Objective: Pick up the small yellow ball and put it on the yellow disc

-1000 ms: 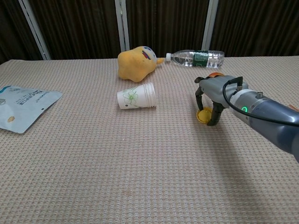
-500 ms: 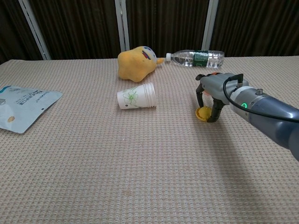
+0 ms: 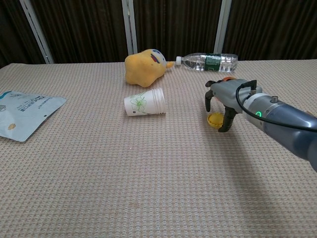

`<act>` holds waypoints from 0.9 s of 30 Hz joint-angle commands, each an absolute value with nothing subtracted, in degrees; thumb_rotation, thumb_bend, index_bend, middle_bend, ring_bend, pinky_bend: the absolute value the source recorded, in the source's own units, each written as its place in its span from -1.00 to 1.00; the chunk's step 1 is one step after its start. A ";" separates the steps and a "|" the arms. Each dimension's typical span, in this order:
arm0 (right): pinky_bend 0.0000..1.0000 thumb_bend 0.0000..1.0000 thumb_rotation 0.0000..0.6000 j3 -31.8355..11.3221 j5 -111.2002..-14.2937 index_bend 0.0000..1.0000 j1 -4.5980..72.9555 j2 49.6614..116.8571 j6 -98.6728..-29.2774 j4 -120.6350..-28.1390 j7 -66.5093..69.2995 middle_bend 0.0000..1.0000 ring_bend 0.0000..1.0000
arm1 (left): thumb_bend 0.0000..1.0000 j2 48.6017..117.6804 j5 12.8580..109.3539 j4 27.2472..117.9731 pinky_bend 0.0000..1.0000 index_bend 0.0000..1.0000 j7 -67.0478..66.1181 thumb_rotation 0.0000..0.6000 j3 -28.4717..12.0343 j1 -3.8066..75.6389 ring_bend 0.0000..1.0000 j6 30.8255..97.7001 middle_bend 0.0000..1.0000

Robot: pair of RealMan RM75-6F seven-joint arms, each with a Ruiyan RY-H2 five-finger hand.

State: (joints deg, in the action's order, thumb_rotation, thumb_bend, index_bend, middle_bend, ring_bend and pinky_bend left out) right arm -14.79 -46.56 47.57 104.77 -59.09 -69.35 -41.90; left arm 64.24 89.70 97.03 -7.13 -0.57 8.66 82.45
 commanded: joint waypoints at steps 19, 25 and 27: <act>-1.00 -1.00 1.00 -4.27 -59.53 -1.00 34.18 73.62 -77.20 -105.23 -47.03 -1.00 -1.00 | -0.97 64.20 90.35 96.05 -0.75 -1.00 -10.42 1.00 -0.29 8.06 -1.00 83.69 -1.00; -1.00 -1.00 1.00 0.20 -68.93 -1.00 25.04 63.80 -87.83 -112.70 -41.24 -1.00 -1.00 | -0.96 64.16 90.21 96.44 -0.75 -1.00 -11.90 1.00 -0.09 7.57 -1.00 84.12 -1.00; -1.00 -1.00 1.00 1.56 -71.08 -1.00 22.48 61.72 -89.91 -113.37 -38.93 -1.00 -1.00 | -0.96 64.02 90.06 96.73 -0.75 -1.00 -11.90 1.00 0.00 7.38 -1.00 84.17 -1.00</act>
State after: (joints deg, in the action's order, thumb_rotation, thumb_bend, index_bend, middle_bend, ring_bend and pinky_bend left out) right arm -1.15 -67.44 26.35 64.88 -86.58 -110.97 -42.26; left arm 64.07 90.11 96.66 -11.89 -0.03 7.44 84.14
